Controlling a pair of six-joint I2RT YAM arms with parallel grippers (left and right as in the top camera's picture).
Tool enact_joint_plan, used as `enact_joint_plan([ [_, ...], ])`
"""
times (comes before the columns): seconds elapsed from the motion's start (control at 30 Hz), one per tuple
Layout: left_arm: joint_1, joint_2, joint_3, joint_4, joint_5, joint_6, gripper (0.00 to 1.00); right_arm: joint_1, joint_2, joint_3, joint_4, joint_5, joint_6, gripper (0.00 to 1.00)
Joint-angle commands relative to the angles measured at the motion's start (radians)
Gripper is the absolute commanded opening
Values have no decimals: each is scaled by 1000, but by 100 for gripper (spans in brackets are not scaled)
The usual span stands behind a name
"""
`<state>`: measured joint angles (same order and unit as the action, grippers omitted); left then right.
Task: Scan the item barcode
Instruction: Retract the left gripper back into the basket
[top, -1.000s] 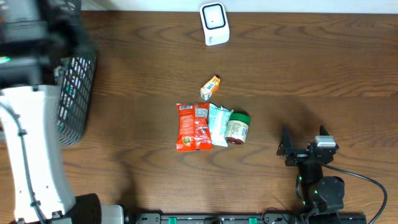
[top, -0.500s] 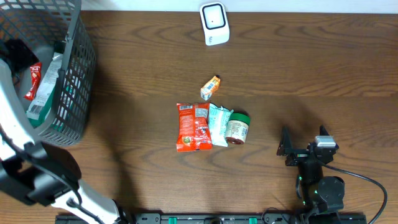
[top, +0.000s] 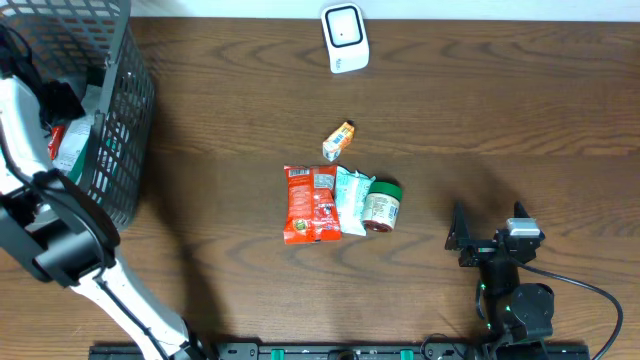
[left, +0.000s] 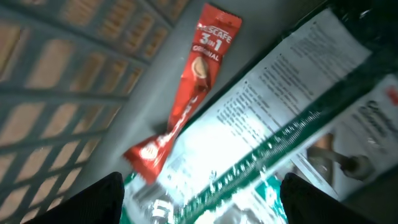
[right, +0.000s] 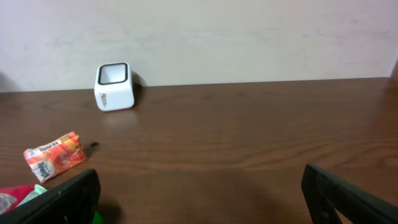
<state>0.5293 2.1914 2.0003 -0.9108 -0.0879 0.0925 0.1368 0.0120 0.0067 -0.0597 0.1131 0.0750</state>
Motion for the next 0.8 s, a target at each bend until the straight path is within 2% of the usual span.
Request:
enact_joint_plan([
  [0.0,10,47,1,19,-12,61,80,-12,-4,-1,-3,10,-4,99],
  [0.43,61,156,0,61,-9,60,80,-12,-4,-1,-3,10,-4,99],
  [0.53,68,156,0,64,-9,60,73,-12,-4,-1,-3,10,-4,99],
  [0.6,71,158,0,64,-8,53,63,-12,-4,-1,-3,9,-4,99],
  [0.77,71,169,-8,65,3,33,58,-12,-4,-1,-3,10,-4,99],
])
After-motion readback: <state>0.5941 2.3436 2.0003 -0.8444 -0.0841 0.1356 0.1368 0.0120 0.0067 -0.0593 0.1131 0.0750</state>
